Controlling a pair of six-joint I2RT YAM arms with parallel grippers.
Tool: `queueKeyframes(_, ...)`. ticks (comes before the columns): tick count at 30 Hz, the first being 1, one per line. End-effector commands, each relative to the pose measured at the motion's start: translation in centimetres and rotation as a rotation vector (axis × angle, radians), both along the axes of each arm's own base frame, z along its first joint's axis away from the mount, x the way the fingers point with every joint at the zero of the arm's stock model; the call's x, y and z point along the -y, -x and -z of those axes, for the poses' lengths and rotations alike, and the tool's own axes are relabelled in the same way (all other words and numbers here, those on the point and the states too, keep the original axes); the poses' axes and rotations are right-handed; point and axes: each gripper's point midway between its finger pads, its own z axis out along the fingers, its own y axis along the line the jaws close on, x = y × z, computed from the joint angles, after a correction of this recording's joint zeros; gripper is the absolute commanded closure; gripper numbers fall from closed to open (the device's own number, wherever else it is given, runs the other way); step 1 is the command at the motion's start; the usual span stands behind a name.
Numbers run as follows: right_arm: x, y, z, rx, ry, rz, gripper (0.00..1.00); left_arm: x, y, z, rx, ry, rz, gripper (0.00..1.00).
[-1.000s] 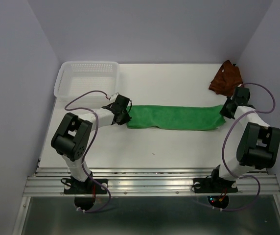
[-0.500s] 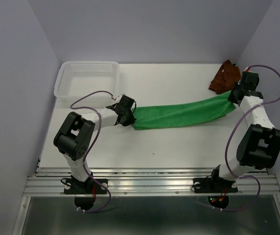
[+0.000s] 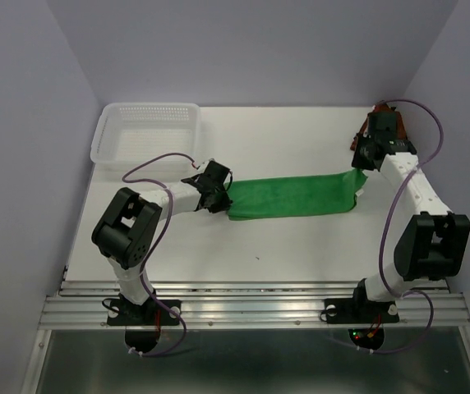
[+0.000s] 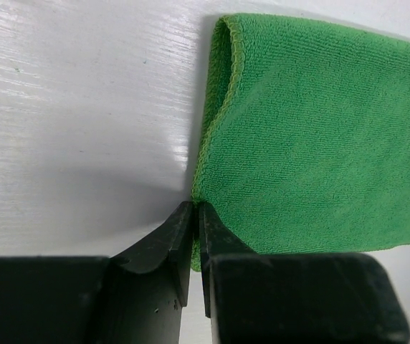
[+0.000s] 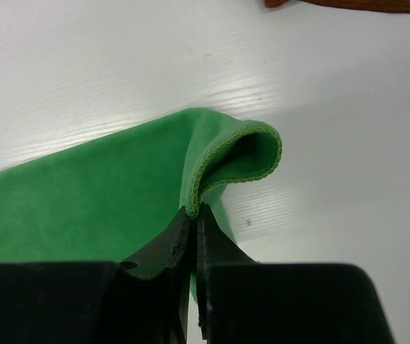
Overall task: Roll the towels
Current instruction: Fold the towel
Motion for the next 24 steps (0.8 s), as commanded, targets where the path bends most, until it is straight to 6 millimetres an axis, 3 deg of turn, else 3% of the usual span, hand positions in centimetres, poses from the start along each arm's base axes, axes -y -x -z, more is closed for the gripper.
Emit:
queueKeyframes(1, -3.7, -0.2, -1.7, -0.001, -0.036, -0.029, 0.99, 0.5, -0.8, -1.2, 0.037, 0.017, -0.003, 0.8)
queueKeyframes(9, -10.6, -0.3, -1.9, -0.005, -0.145, -0.136, 0.99, 0.6, -1.0, -1.8, 0.059, 0.022, 0.0, 0.8)
queueKeyframes(13, -15.2, -0.3, -2.4, -0.002, -0.187, -0.23, 0.99, 0.5, -1.0, -1.9, 0.065, 0.023, 0.001, 0.8)
queueKeyframes(24, -24.2, -0.2, -2.6, -0.021, -0.285, -0.385, 0.99, 0.4, -0.6, -2.1, 0.079, 0.037, 0.001, 0.8)
